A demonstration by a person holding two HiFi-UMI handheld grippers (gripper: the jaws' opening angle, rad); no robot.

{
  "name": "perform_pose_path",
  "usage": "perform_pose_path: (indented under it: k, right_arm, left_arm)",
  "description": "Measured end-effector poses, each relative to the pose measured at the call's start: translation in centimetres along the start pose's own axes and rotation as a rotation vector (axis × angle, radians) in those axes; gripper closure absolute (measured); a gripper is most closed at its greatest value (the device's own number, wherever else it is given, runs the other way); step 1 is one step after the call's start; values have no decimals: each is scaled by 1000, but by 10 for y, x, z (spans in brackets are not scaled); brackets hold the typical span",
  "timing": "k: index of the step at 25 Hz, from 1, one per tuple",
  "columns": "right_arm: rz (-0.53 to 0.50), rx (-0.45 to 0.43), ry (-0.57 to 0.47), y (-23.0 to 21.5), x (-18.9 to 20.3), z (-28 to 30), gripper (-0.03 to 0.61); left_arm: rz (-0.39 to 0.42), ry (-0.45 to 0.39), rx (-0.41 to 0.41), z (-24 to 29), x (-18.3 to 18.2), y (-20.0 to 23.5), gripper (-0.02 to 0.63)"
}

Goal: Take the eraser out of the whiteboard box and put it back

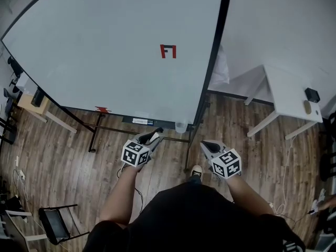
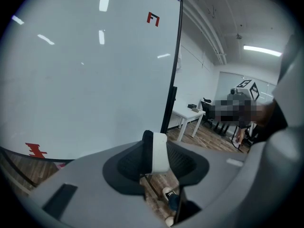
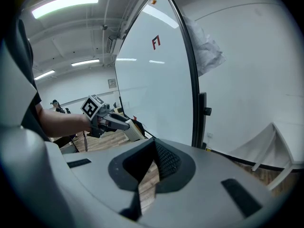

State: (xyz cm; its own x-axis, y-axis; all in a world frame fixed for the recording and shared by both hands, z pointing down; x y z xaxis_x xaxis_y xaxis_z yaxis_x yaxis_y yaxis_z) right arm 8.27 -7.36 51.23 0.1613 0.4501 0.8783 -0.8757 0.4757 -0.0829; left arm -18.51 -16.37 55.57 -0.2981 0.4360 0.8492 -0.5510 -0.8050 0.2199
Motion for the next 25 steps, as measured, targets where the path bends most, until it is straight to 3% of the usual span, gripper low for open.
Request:
perform_pose_path:
  k: [12,25]
  right_arm:
    - [-2,7,14,9,7,-3,581]
    - [17,22,33,-10,16,-2,583]
  left_arm:
    - [-8,-4,0,-12,10,0,463]
    - [-4,-4,7,6,-1,2,463]
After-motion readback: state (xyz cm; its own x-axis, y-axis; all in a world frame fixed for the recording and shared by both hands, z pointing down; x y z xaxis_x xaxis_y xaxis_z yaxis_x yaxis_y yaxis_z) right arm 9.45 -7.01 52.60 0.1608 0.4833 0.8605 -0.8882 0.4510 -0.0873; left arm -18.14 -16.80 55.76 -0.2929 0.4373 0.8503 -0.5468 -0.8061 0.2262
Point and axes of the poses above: the fingertips, and each gripper's own axes: z forward along the fingers, y to its left, x out of its underside, the point moved 7 cm from there along -z, backward along the fingers, and after that the axes turned 5 degrees about x, right-handed, at the moved point
